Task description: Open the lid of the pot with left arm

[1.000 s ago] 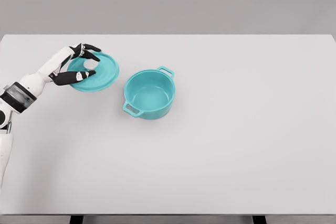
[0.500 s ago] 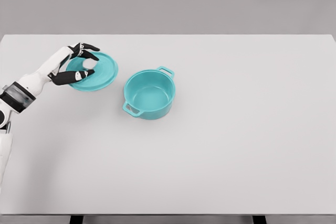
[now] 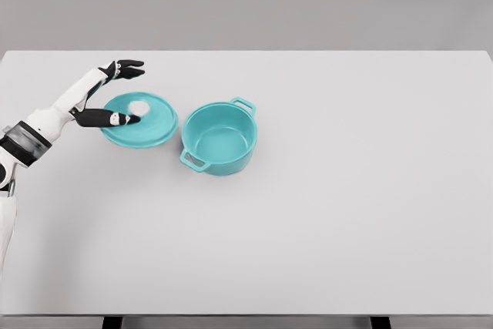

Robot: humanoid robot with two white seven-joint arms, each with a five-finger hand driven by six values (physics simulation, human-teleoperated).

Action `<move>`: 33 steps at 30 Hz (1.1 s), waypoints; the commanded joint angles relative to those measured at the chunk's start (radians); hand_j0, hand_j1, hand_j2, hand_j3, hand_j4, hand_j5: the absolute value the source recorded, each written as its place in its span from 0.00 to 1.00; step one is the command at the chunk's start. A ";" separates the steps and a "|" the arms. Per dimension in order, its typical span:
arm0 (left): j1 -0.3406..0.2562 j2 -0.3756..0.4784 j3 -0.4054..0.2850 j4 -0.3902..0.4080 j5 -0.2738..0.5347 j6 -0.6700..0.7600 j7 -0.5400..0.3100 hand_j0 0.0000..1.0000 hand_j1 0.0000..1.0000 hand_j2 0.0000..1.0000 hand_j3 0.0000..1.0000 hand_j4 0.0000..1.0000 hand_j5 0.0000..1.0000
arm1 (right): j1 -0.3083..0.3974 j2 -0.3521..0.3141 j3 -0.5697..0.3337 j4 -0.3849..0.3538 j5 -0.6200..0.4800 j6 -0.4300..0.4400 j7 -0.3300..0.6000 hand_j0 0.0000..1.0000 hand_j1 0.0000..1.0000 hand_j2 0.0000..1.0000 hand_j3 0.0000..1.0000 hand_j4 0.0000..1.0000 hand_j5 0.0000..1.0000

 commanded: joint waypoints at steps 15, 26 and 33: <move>-0.002 0.002 -0.001 0.000 0.005 0.009 0.000 1.00 1.00 1.00 1.00 1.00 1.00 | 0.000 0.000 0.000 0.000 0.000 0.000 0.000 1.00 1.00 1.00 1.00 1.00 1.00; 0.020 0.038 -0.010 0.008 -0.016 0.012 0.000 1.00 1.00 1.00 1.00 1.00 1.00 | 0.000 0.000 0.000 0.000 0.000 0.000 0.000 1.00 1.00 1.00 1.00 1.00 1.00; 0.040 0.039 -0.010 0.009 -0.018 0.011 0.000 1.00 1.00 1.00 1.00 1.00 1.00 | 0.000 0.000 0.000 0.000 0.000 0.000 0.000 1.00 1.00 1.00 1.00 1.00 1.00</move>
